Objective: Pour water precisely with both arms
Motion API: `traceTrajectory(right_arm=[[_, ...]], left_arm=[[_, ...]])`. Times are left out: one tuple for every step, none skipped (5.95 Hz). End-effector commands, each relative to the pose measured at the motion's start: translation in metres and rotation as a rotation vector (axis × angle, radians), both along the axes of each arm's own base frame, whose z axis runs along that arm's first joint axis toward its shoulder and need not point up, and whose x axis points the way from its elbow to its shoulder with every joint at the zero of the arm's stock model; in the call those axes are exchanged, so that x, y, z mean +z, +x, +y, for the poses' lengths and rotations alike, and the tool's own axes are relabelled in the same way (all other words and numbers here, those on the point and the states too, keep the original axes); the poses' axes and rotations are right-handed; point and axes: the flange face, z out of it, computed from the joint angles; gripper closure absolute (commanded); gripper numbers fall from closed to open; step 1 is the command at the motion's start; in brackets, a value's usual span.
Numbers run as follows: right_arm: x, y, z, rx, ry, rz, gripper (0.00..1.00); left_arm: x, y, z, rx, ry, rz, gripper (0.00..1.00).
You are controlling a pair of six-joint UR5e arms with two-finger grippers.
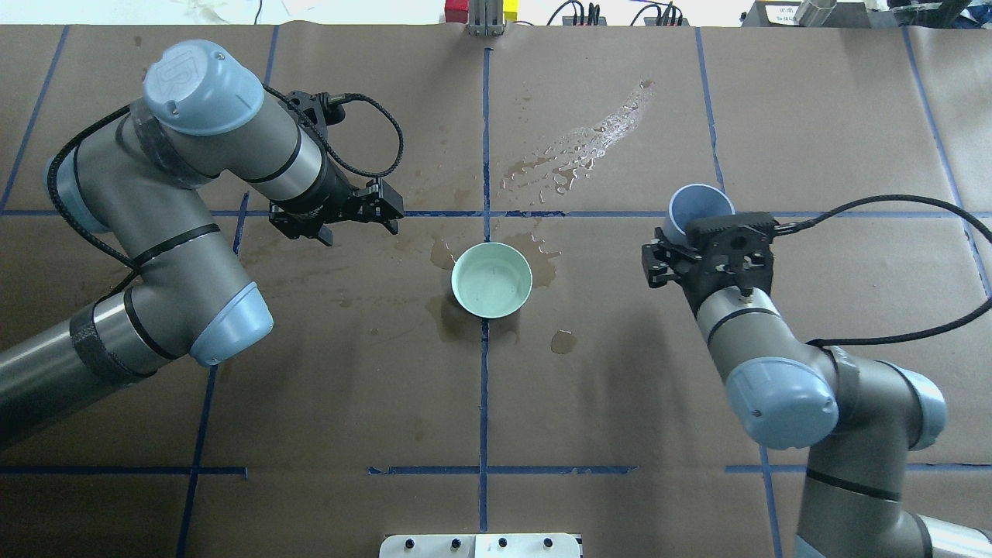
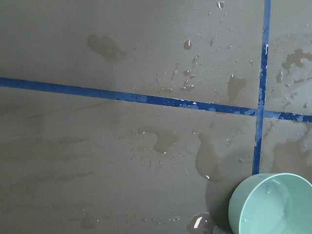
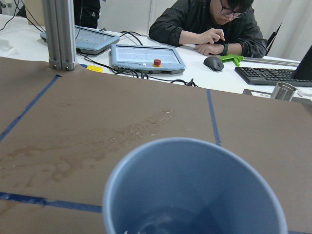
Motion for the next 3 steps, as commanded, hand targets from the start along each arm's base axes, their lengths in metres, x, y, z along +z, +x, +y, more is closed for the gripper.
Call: traceTrajectory(right_arm=[[0.068, 0.061, 0.006, 0.022, 0.016, -0.006, 1.0], [0.088, 0.075, 0.001, 0.049, 0.016, -0.013, 0.99], [0.124, 0.082, -0.013, 0.077, 0.008, -0.004, 0.98]], left_arm=[[-0.001, 0.0, 0.001, 0.0, 0.002, 0.001, 0.0], [-0.001, 0.0, 0.001, 0.0, 0.002, 0.001, 0.0], [-0.001, 0.001, 0.001, 0.001, 0.003, 0.001, 0.0]])
